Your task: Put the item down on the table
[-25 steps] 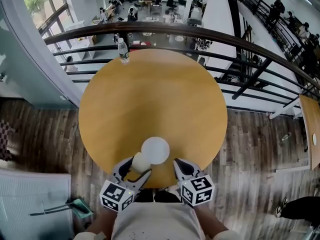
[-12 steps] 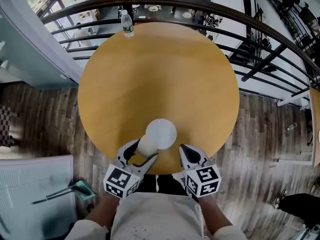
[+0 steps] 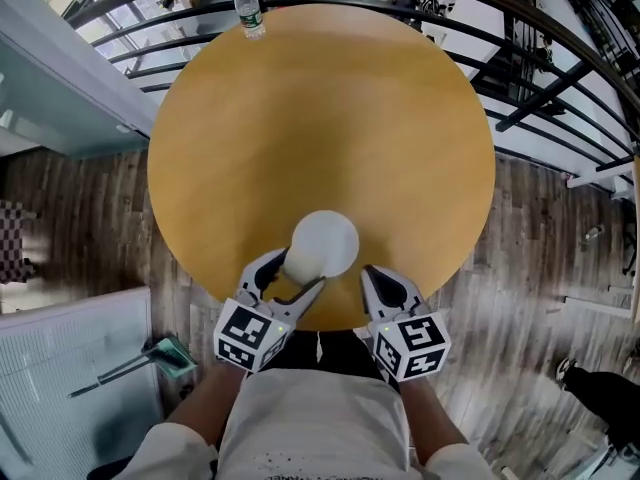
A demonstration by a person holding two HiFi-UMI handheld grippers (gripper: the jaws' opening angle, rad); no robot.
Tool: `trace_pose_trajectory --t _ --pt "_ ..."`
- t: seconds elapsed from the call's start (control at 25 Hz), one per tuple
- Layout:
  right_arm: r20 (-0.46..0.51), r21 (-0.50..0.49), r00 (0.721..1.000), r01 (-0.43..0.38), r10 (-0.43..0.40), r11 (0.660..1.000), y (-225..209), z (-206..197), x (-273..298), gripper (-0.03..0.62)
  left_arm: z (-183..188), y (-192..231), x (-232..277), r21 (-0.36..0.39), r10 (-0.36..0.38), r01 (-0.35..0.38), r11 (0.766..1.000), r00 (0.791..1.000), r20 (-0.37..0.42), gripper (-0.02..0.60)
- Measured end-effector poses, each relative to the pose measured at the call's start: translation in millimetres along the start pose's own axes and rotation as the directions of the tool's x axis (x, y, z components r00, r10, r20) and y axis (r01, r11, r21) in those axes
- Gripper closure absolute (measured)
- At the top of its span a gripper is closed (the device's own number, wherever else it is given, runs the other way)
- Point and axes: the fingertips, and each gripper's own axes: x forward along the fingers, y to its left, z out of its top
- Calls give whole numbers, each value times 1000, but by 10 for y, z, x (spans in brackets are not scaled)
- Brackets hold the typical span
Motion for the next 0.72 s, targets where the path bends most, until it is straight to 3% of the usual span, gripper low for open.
trace_pose_trajectory --t 0.72 --pt "-63 66 998 -15 19 998 -184 -243 88 569 -422 184 545 -30 0 -4 1000 993 -122 264"
